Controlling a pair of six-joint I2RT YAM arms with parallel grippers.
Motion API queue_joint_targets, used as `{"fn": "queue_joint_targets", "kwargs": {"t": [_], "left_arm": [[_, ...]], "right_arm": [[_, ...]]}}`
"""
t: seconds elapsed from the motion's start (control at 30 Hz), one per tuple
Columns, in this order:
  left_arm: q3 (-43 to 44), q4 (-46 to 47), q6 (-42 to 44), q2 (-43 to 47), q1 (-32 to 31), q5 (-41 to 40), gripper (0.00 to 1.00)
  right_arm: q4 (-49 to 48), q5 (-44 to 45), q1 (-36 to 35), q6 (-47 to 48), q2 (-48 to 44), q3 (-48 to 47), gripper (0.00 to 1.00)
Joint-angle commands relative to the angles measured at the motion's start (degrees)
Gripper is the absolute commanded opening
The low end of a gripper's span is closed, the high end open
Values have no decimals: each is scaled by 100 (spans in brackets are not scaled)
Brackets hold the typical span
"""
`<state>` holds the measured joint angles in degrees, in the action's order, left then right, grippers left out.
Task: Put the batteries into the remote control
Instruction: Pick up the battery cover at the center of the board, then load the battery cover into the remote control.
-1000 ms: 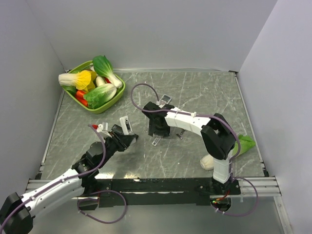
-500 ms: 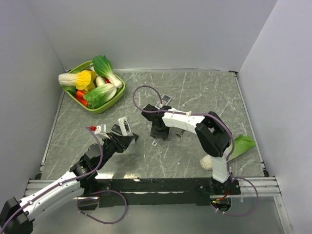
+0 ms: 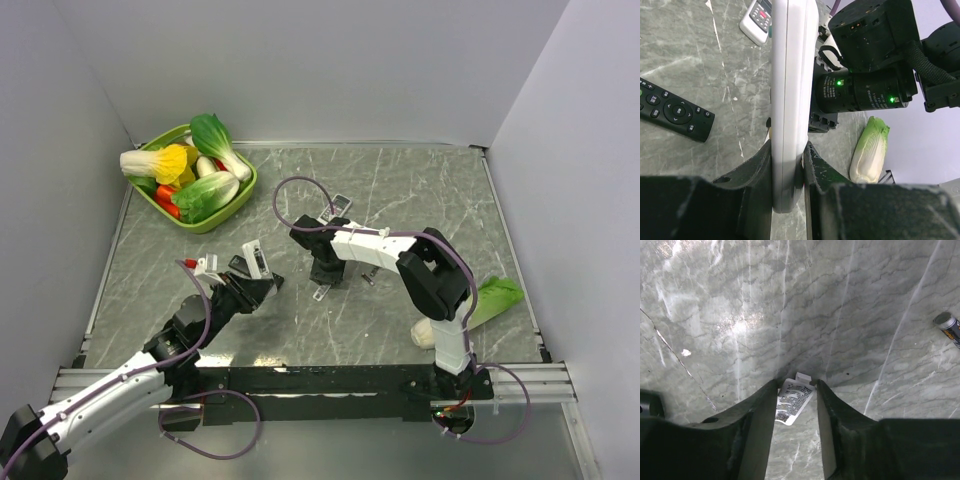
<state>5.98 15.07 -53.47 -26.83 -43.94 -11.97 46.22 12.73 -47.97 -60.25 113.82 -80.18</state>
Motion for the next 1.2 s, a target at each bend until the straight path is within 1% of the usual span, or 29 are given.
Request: {"fn": "queue_joint_targets", "kwargs": {"t": [0.0, 0.03, 0.1, 0.17, 0.2, 0.23, 0.27, 0.33, 0.37, 0.6, 0.77, 0.83, 0.87, 0.9, 0.93, 0.97, 1.0, 1.03, 1.17], "left_arm": [[0, 268, -49, 55, 26, 10, 1], [-9, 303, -58, 46, 17, 28, 1], [-9, 408, -75, -59, 17, 106, 1], [-18, 505, -84, -164, 17, 220, 1], [-18, 567, -102, -200, 26, 256, 1], [-35, 689, -102, -269, 17, 291, 1], [-53, 769, -137, -314, 17, 335, 1], [-105, 1040, -172, -436, 17, 458, 1], [-123, 1129, -207, -481, 17, 502, 1], [-220, 1999, -252, -911, 17, 897, 1], [-246, 2614, -199, -1280, 17, 1144, 1], [-272, 2957, -190, -1473, 17, 1249, 1], [-281, 3080, -190, -1544, 17, 1319, 1], [-290, 3333, -190, -1623, 17, 1346, 1], [-273, 3440, -181, -1763, 17, 1372, 1], [-264, 3546, -172, -1851, 17, 1459, 1], [-238, 3608, -146, -1913, 17, 1504, 1], [-177, 3721, -111, -2044, 17, 1548, 1], [-88, 4047, -93, -2300, 9, 1645, 1]], "right_arm": [[-51, 36, 6, -5, 53, -33, 35], [-69, 28, 6, 83, 35, -24, 34], [-156, 19, 6, 267, -17, 20, 22], [-306, 54, -2, 373, -131, 81, 19], [-393, 63, 6, 548, -184, 160, 14], [-594, 89, 6, 654, -350, 213, 13], [-718, 89, 6, 785, -439, 266, 6], [-1068, 98, 6, 1198, -719, 424, 5], [-1210, 107, -2, 1374, -825, 503, 0], [-2063, 326, 6, 2463, -1879, 1162, 0], [-2529, 423, -2, 2965, -2741, 1504, 0], [-3002, 344, -11, 3282, -3277, 1672, 0], [-3231, 301, -11, 3387, -3487, 1934, 0], [-3485, 204, -11, 3667, -3924, 2110, 0], [-4175, -32, -11, 3800, -4172, 2321, 0], [-4530, -121, -20, 3914, -4410, 2758, 0], [-4960, -218, -11, 4098, -4830, 2954, 0], [-5452, -410, -20, 4196, -4999, 3112, 0], [-5772, -780, -72, 4565, -5352, 3237, 0]]}}
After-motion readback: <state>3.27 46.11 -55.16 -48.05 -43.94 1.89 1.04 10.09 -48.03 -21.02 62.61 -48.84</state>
